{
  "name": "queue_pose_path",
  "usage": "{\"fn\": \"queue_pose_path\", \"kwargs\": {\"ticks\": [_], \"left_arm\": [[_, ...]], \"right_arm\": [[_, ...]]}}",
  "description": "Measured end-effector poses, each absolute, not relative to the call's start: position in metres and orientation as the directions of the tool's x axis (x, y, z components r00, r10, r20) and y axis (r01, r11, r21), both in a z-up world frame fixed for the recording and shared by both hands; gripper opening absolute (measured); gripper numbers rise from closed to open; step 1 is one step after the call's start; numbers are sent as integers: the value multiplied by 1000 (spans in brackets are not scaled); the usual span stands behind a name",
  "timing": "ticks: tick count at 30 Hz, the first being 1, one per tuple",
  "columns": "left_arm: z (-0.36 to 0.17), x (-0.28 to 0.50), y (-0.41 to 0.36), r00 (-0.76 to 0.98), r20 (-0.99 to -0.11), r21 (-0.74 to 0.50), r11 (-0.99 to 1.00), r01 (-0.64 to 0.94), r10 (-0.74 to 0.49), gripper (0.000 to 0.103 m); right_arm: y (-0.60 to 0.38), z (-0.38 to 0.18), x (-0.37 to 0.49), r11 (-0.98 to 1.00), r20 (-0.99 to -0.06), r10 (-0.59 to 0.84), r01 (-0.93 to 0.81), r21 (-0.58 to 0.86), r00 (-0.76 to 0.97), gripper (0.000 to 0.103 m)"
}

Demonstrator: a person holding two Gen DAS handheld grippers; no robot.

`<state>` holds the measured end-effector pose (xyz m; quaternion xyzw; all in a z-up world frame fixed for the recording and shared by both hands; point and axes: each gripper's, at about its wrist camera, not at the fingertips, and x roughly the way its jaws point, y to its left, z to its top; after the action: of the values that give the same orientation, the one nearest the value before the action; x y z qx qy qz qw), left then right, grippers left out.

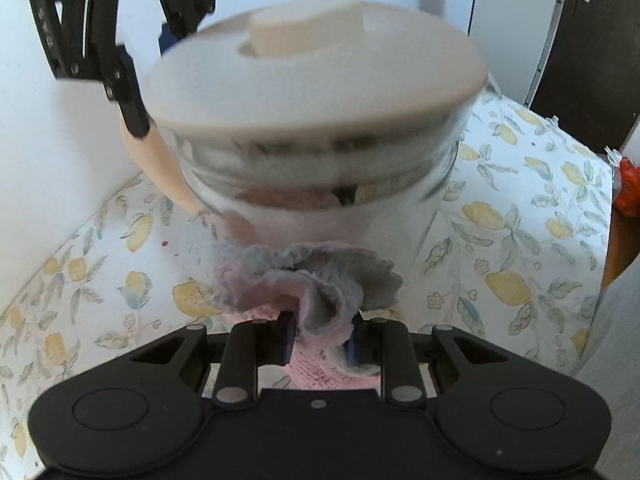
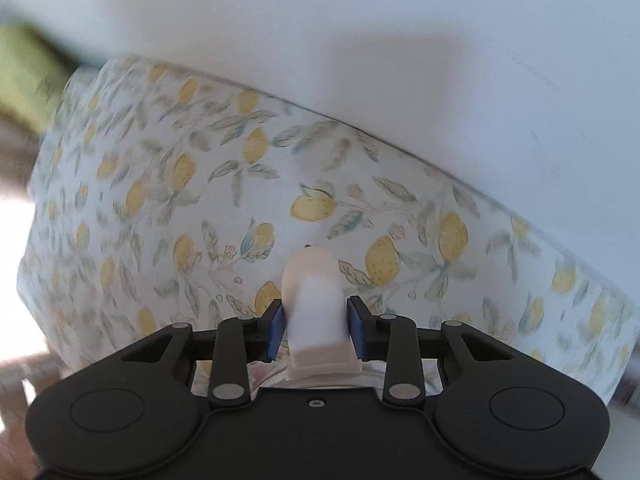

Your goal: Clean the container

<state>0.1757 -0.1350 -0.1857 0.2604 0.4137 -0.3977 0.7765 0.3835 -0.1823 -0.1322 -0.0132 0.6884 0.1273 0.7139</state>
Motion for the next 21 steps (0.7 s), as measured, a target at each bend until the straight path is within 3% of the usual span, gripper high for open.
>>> {"fn": "queue_pose_path", "kwargs": {"ticks": [11,21], "left_arm": [[-218,192,-136,290,-857,5,555,832,-426,23],[-207,191,-138,289,-856,16,536,844,-429,22]], "right_arm": [[-195,-133,382,987,-993,114,-119,109,35,38],[-212,-132,381,992,-993,106,-73,102,56,37]]}}
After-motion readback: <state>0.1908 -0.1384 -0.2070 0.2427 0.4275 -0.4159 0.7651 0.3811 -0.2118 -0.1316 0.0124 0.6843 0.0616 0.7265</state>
